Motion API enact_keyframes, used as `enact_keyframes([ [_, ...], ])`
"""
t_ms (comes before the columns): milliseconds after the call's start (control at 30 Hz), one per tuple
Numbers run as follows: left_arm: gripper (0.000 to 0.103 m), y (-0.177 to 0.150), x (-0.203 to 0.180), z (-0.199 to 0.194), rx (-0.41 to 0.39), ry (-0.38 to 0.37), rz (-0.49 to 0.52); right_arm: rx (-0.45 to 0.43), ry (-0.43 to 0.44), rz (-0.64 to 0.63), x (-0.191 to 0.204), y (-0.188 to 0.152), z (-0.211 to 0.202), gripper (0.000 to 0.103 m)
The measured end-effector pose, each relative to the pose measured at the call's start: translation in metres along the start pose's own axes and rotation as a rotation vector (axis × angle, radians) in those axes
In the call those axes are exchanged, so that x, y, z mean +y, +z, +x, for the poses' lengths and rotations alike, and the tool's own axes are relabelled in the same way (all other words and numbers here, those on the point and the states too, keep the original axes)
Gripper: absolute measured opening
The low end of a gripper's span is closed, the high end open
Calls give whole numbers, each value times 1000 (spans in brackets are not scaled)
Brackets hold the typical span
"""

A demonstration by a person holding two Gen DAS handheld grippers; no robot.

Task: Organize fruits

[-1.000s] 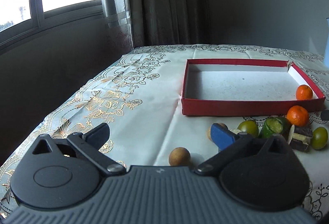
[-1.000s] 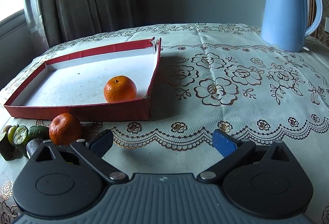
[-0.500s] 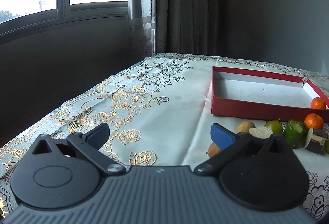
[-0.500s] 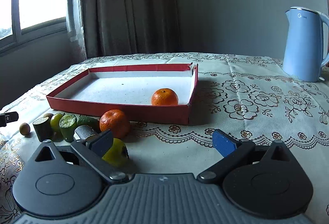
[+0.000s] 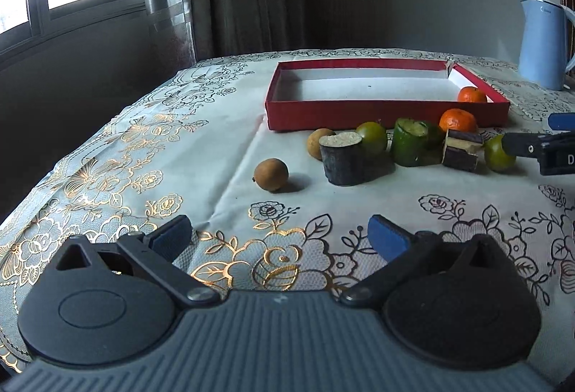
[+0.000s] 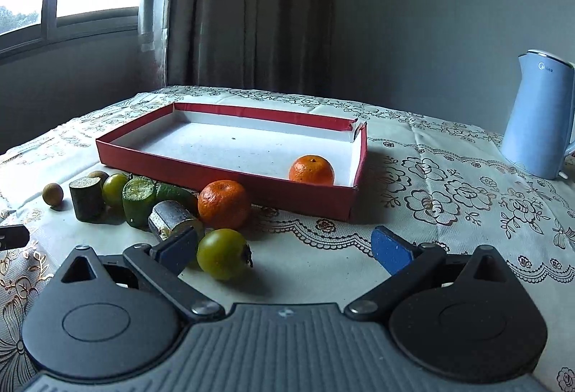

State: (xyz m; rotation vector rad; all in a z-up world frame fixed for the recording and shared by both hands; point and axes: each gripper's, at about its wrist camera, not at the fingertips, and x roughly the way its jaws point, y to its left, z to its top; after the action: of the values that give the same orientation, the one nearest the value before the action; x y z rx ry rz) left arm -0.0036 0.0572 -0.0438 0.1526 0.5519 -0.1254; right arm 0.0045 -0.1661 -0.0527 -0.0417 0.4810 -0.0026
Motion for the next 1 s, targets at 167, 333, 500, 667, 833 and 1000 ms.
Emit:
enact_keyframes([
  [167,103,-3,3,8,-4,-15,-38,26,4,-33,7,1,5,102],
  [333,103,-5,5,9,-29,-22,-49,57,24,-39,9,2,11,91],
  [500,103,-6,-1,7,-51,5,-11,79,55,-55,15,3,16,85],
  [667,103,-6,1,8,-43,1,-20,95,99,-60,20,4,19,71],
  [833,103,-6,0,7,-44,2,-20,101,131,-61,23,4,21,57],
  [1000,103,-6,0,7,-44,2,-21,107,165,-50,22,4,22,48],
])
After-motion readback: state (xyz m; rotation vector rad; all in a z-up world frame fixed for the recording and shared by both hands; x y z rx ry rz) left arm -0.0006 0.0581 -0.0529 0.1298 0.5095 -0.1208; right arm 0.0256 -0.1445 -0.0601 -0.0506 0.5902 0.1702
